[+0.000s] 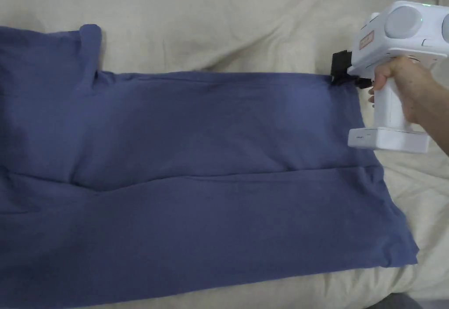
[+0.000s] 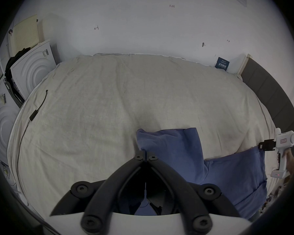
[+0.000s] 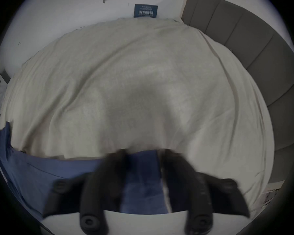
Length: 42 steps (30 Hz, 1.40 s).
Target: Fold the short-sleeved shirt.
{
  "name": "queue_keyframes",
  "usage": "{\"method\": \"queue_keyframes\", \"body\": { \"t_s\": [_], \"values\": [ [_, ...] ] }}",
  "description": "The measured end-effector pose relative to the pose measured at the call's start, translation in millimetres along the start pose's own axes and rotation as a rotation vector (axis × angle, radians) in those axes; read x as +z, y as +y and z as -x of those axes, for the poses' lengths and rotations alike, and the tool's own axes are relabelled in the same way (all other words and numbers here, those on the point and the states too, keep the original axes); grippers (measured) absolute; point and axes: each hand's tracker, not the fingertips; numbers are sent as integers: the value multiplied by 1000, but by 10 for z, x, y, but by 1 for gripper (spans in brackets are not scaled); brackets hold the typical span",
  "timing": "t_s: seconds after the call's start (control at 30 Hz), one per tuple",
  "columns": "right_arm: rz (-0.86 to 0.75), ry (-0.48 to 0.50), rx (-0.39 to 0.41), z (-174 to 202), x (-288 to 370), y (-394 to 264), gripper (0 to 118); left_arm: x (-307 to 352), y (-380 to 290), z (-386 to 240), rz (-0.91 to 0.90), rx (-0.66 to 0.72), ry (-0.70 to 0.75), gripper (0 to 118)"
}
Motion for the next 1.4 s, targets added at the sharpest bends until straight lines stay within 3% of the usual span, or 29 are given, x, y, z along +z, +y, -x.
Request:
{"method": "queue_keyframes", "body": {
  "t_s": [0.07, 0.1, 0.37, 0.63, 0.83, 1.0, 1.03, 1.07, 1.13, 1.17, 1.23, 1.27, 1.4],
  "values": [
    [-28, -9, -24, -15, 94, -4, 8, -23, -15, -6, 11, -11, 16, 0],
    [-37, 2, -18, -34, 147, -8, 7, -20, -20, -3, 12, -15, 19, 0],
    [-189, 165, -16, -361, 1079, -208, 7, 520, -148, 80, -33, 14, -25, 0],
    [-259, 215, 18, -737, 1872, -1109, 7, 1440, -785, 316, -55, -22, -22, 0],
    [-218, 225, -15, -1001, 1870, -1935, 7, 1747, -1535, 502, -8, 60, -15, 0],
    [-141, 229, -39, -982, 1699, -2530, 7, 1642, -2228, 527, 106, 125, 37, 0],
    [-135, 223, -39, -970, 1668, -2624, 9, 1602, -2366, 524, 120, 137, 45, 0],
    [-128, 217, -46, -960, 1648, -2696, 22, 1571, -2479, 511, 140, 142, 44, 2],
    [-112, 177, -44, -936, 1645, -2784, 60, 1519, -2610, 494, 201, 159, 91, 24],
    [-116, 164, -41, -930, 1666, -2811, 83, 1512, -2628, 494, 218, 154, 116, 57],
    [-162, 152, -38, -939, 1799, -2803, 102, 1573, -2602, 488, 170, 137, 142, 107],
    [-211, 147, -36, -931, 1897, -2789, 106, 1632, -2558, 486, 108, 143, 172, 118],
    [-405, 126, 16, -820, 2367, -2674, 112, 1969, -2218, 342, -114, 93, 189, 116]
  ]
}}
